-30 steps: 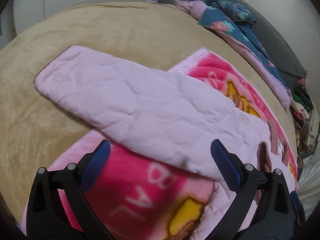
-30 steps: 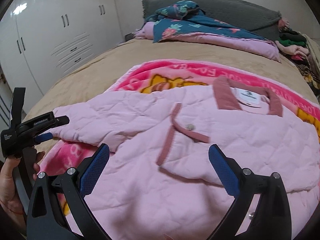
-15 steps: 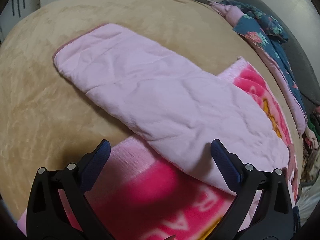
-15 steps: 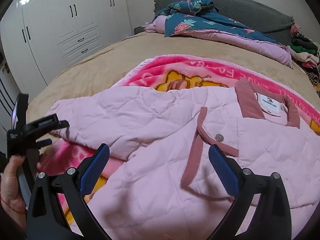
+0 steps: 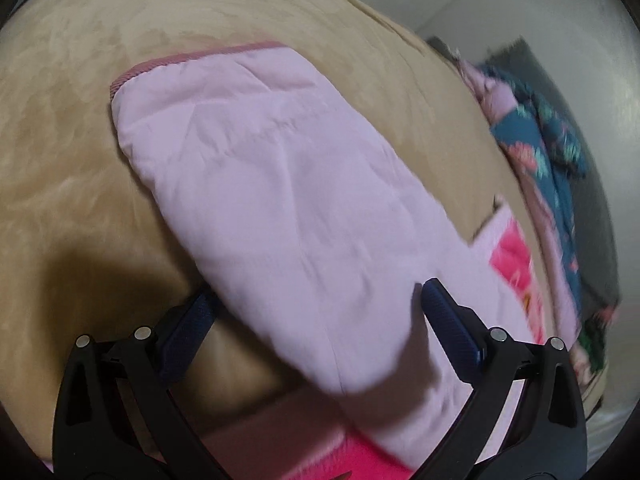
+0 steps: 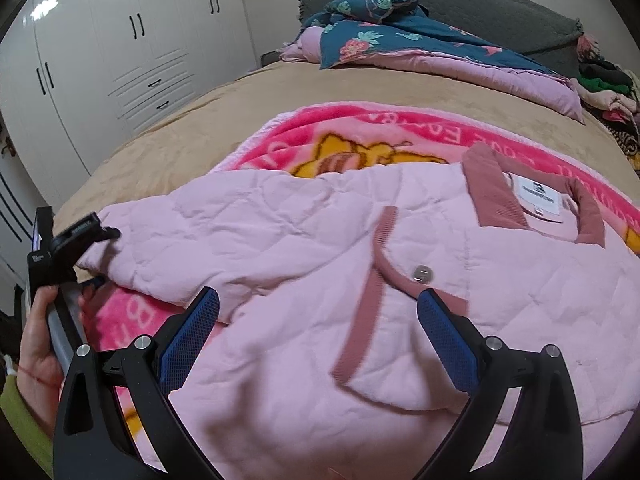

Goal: Fold large clothes
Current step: 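Move the left gripper to the other sleeve cuff, then grasp the sleeve cuff with the left gripper and lift it up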

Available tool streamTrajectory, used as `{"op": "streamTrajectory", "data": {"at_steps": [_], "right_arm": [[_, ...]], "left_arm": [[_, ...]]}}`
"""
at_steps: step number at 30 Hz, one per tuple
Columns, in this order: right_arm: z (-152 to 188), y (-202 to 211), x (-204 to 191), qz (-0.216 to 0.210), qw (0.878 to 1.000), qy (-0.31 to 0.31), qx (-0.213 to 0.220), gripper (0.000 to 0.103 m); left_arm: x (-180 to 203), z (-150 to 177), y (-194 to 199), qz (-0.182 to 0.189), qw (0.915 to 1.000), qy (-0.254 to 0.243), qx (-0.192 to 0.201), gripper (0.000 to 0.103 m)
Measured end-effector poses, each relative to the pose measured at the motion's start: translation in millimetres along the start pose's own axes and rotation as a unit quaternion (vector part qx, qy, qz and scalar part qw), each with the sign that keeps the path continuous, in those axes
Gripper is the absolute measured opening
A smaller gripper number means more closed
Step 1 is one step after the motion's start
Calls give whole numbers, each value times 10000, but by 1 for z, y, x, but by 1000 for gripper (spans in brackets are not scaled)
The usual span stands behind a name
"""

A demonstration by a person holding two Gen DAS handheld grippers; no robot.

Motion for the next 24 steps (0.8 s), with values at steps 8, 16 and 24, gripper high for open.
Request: {"op": "streamTrajectory", "data": {"at_steps": [8, 16, 24], "right_arm": [[10, 2, 28, 88, 9997, -220, -32, 99], [18, 16, 34, 88, 9996, -259, 41, 99], [27, 34, 38, 34, 9990, -409, 156, 99]], "left_arm": [[-2, -6, 4, -137, 9988, -110, 468, 79], [6, -20, 32, 68, 9962, -270, 820, 15], [60, -17, 84, 470, 9875, -878, 1226, 12]]}}
Point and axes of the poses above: each gripper's, at about its wrist camera, not at the fingertips, and y roughly against the way its jaws point, x to its right, z to its underside, the point moved 5 cm from there along -y, roughly the way its jaws point, and after that the axes turned 3 degrees about -x, right-handed, at the moved point
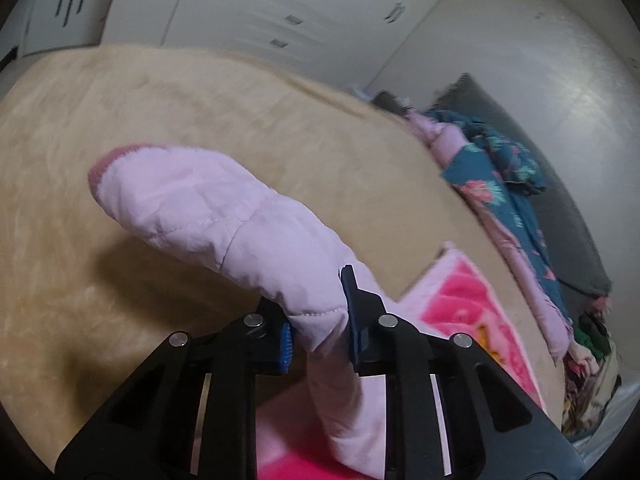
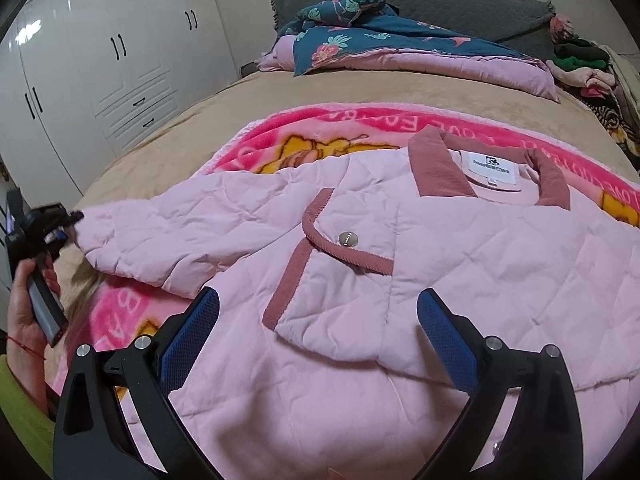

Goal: Fold large clothes
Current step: 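Grasp the sleeve cuff with the left gripper and lift it up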

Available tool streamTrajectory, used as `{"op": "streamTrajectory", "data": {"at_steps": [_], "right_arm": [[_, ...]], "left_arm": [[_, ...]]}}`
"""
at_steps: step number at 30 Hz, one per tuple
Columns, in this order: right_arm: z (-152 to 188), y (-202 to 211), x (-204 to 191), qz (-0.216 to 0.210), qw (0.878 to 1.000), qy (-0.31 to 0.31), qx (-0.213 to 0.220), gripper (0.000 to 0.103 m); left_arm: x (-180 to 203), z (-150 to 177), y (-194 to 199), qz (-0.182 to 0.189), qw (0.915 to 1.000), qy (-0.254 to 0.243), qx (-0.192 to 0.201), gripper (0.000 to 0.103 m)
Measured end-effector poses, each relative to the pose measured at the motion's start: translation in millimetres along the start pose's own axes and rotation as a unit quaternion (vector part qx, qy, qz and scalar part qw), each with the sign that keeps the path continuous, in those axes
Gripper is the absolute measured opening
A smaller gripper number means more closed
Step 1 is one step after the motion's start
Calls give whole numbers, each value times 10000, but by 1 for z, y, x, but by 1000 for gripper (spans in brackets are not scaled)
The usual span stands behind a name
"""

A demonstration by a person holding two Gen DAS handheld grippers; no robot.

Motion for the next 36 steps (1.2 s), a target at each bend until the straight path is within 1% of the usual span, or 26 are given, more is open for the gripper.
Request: {"op": "streamTrajectory", "data": {"at_steps": [2, 6, 9, 11, 13, 16, 20, 23, 30, 36], "right_arm": [[3, 7, 3, 14, 10000, -41, 11, 99], [10, 22, 9, 43, 9999, -108, 104, 99], [15, 34, 13, 112, 9997, -148, 175, 99], [19, 44, 17, 148, 9995, -166, 233, 99], [21, 54, 20, 188, 9992, -184, 299, 99], [26, 68, 26, 201, 9987, -243, 408, 99], [33, 81, 38, 232, 9978, -398, 472, 99], [40, 88, 50, 303, 9969, -527, 503, 99], [60, 103, 78, 417, 9938, -883, 537, 99], [72, 113, 99, 534, 9912, -1089, 523, 99]], "left_arm": [[17, -2, 13, 179, 9997, -161, 77, 12], [51, 4, 31, 593, 9974, -409, 81, 12], [77, 17, 45, 805, 9944, -685, 83, 11], [96, 27, 54, 1023, 9912, -844, 21, 11], [113, 38, 62, 1153, 9878, -1044, 20, 11], [139, 60, 75, 1389, 9814, -1326, -25, 11], [168, 85, 89, 1610, 9719, -1715, -58, 11], [186, 97, 97, 1788, 9649, -1918, -113, 10], [215, 127, 113, 2171, 9455, -2418, -223, 10], [240, 157, 127, 2408, 9285, -2810, -295, 10]]}}
Point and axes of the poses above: each gripper's, at about its wrist camera, not at the fingertips, and y roughly against the way its jaws point, x to its right, z to its underside, the point moved 5 cm from there along -y, roughly the way its jaws point, and after that the axes turned 3 degrees about -x, right-handed, at the moved point
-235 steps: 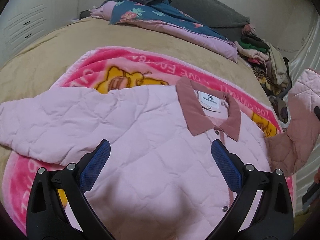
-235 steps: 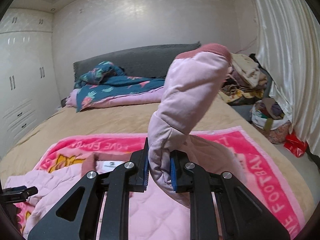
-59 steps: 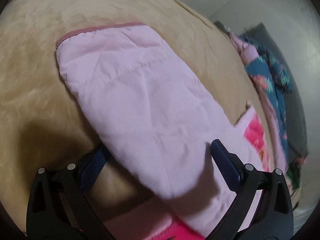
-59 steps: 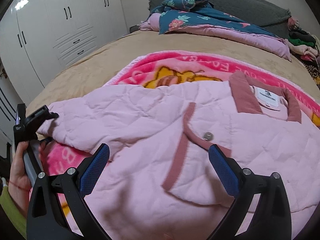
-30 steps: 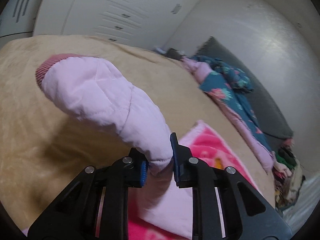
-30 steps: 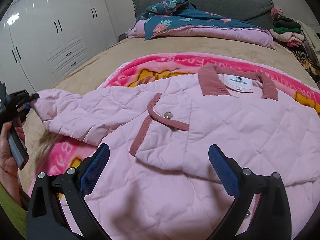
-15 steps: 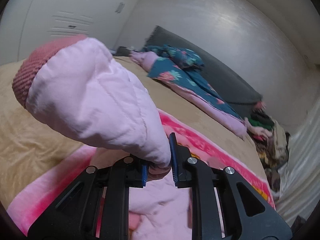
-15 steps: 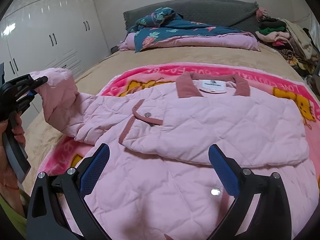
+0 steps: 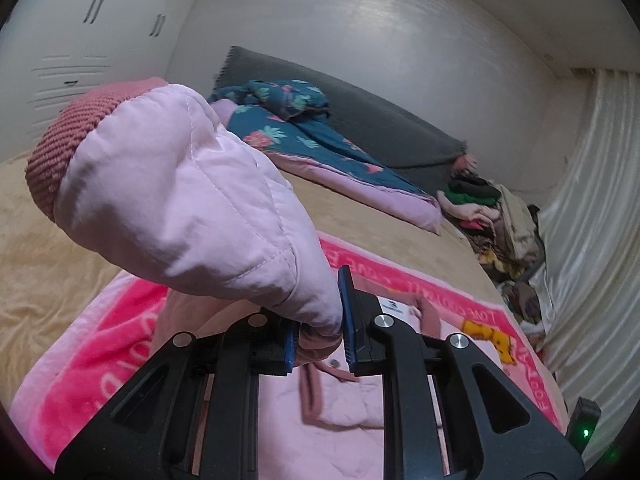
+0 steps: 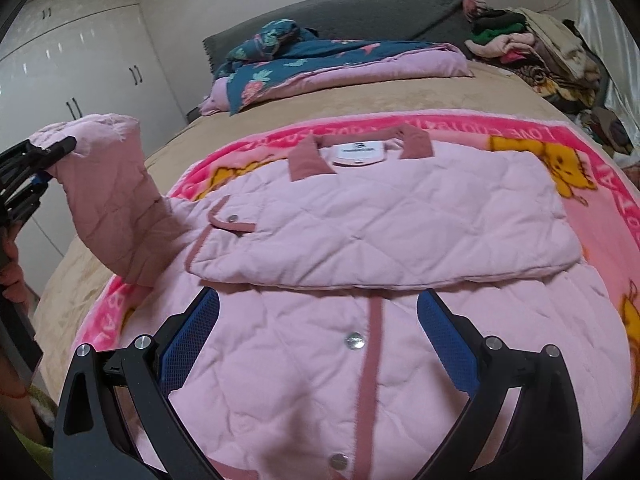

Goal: Fold large clothes
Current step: 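Grasp the sleeve cuff with the left gripper and lift it up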

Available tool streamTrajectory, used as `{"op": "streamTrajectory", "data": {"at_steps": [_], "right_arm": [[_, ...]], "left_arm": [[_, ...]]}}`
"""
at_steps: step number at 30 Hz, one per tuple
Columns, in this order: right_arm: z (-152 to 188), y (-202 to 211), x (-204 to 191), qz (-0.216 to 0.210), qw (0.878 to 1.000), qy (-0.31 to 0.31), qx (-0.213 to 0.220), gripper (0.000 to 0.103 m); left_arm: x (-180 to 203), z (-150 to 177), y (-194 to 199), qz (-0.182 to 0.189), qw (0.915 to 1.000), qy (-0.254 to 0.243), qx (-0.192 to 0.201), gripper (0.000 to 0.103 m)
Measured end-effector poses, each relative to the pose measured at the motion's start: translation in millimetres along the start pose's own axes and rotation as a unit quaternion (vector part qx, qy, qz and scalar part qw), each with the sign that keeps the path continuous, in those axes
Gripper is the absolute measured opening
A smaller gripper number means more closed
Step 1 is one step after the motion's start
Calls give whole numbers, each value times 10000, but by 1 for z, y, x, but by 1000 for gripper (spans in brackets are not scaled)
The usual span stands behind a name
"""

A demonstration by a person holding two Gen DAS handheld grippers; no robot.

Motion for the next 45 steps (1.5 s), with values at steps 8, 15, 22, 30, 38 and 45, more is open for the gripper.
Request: {"op": "streamTrajectory", "data": {"at_steps": [8, 15, 22, 30, 38, 45], "right_arm": [[4, 12, 30, 134, 9994, -302, 93, 99], [2, 20, 47, 319, 9983, -434, 203, 99], [3, 26, 63, 476, 9970, -535, 302, 99], [5, 39, 89, 770, 9939, -659, 424, 99], [11, 45, 118, 1003, 9905, -840, 417, 99], [16, 43, 132, 1034, 9887, -1017, 391, 99]], "left_arm": [[46, 17, -9, 741, 9960, -461, -215, 10], [78, 35, -17, 1127, 9900, -770, -366, 10], [96, 50, -18, 1508, 9820, -1001, -543, 10], [117, 72, -29, 1733, 9731, -1303, -775, 10], [135, 102, -49, 1716, 9637, -1710, -1126, 11], [145, 136, -69, 1542, 9550, -2041, -1500, 13]]}}
Point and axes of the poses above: each gripper's, at about its wrist camera, not at the fingertips, and y roughly against the way its jaws point, x to its right, z to its underside, the point moved 5 cm from there along -y, roughly the way its jaws point, and after that the axes turned 3 degrees about -x, right-handed, at the moved point
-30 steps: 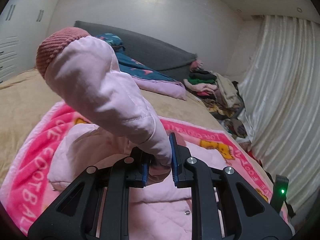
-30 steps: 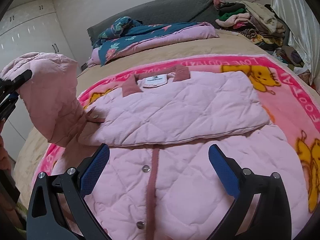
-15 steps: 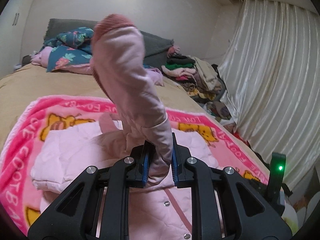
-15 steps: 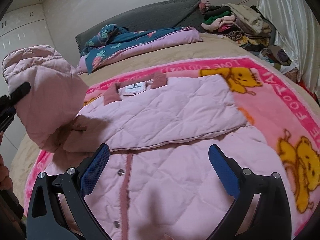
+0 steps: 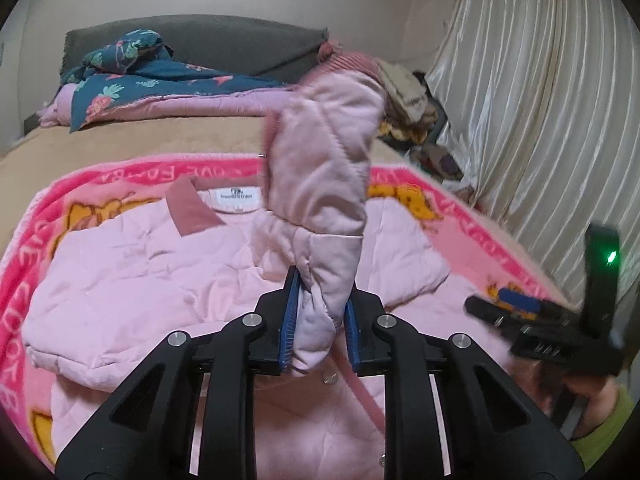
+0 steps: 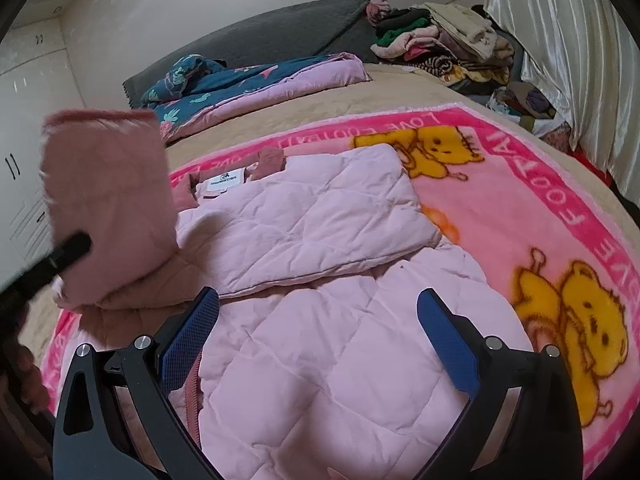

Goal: Fold large clothes
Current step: 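Grasp the sleeve cuff with the left gripper and lift it up, then lay the sleeve across the jacket front and open the left gripper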

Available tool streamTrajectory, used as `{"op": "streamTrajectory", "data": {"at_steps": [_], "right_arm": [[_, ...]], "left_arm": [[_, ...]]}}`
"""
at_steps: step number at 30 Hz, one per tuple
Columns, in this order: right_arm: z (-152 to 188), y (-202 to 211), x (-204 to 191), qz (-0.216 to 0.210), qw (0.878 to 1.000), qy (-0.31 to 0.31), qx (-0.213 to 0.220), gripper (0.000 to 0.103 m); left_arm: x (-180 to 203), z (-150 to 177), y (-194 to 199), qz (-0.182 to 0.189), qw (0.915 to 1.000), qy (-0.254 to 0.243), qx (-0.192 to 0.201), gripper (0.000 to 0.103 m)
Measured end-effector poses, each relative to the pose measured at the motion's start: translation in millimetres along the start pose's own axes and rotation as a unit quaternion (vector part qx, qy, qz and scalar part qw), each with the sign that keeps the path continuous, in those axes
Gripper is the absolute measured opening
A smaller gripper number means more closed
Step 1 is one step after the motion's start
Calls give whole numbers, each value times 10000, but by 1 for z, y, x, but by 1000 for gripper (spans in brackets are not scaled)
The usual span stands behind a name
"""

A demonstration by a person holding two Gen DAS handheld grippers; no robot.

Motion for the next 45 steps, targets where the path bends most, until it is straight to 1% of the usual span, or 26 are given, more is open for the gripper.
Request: {"op": "streamTrajectory", "data": {"at_steps": [2, 4, 5, 7, 8, 10, 11, 12, 13, 14, 15, 16, 18, 19, 21, 23, 25, 26, 27, 29, 30, 34, 38, 41, 45], "right_arm": [[1, 0, 6, 18, 10000, -69, 2, 99], [1, 1, 11, 38, 9999, -116, -4, 99], [2, 1, 12, 51, 9999, -131, -4, 99], [2, 3, 18, 97, 9998, -191, 5, 99], [1, 4, 21, 111, 9997, -224, 11, 99], [1, 6, 26, 145, 9995, -281, 26, 99], [1, 8, 28, 154, 9994, -301, 38, 99], [1, 9, 30, 165, 9993, -324, 53, 99], [1, 10, 32, 174, 9993, -338, 65, 99], [1, 12, 34, 185, 9992, -356, 84, 99], [1, 14, 36, 203, 9991, -373, 93, 99], [1, 14, 38, 213, 9990, -392, 95, 99], [2, 16, 42, 215, 9987, -444, 96, 99], [3, 17, 44, 216, 9987, -459, 91, 99], [3, 19, 45, 219, 9985, -495, 88, 99], [3, 18, 44, 164, 9985, -510, 67, 99], [5, 17, 38, 72, 9988, -486, 11, 99], [6, 17, 34, 36, 9989, -462, -4, 99], [7, 16, 30, -5, 9991, -428, -21, 99], [9, 13, 22, -113, 9991, -392, -85, 99], [10, 11, 17, -184, 9990, -394, -143, 99], [14, 1, -3, -460, 9977, -345, -353, 99], [20, -15, -29, -657, 9958, -211, -609, 99], [24, -31, -44, -772, 9934, -171, -830, 99], [29, -53, -59, -819, 9903, -168, -1106, 99]], "left_arm": [[6, 6, -8, -70, 9998, -169, -119, 18], [13, 14, -16, -75, 9992, -282, -276, 33], [16, 17, -20, -85, 9986, -352, -377, 35], [23, 27, -29, -227, 9962, -563, -620, 51], [25, 32, -33, -339, 9945, -674, -729, 55], [31, 39, -38, -421, 9918, -842, -865, 64], [34, 43, -39, -420, 9908, -890, -926, 68], [37, 45, -39, -394, 9901, -917, -988, 76], [39, 47, -40, -379, 9893, -945, -1044, 80], [42, 50, -40, -402, 9880, -1006, -1105, 82], [45, 53, -40, -439, 9858, -1050, -1236, 89], [48, 56, -40, -412, 9843, -1034, -1367, 94], [53, 60, -37, -219, 9826, -977, -1562, 94], [57, 61, -32, -47, 9821, -961, -1622, 94], [61, 61, -25, 113, 9820, -930, -1639, 94], [60, 58, -17, 175, 9821, -920, -1631, 94], [51, 54, -14, -31, 9835, -931, -1554, 94], [40, 50, -12, -239, 9846, -849, -1507, 94], [31, 47, -11, -369, 9853, -749, -1492, 94], [2, 42, -8, -564, 9867, -352, -1485, 94], [-7, 39, -6, -622, 9870, -227, -1467, 94], [-51, 29, 5, -1053, 9859, 189, -1289, 94], [-86, 22, 17, -1173, 9846, 626, -1138, 94], [-111, 18, 25, -1318, 9814, 935, -1041, 94], [-142, 18, 38, -1428, 9764, 1337, -917, 94]]}}
Point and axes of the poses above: each gripper's, at about its wrist camera, not at the fingertips, and y roughly against the way its jaws point, x to its right, z to its underside, the point moved 5 cm from there along -y, roughly the way its jaws point, and after that the axes turned 3 degrees about -x, right-handed, at the moved point
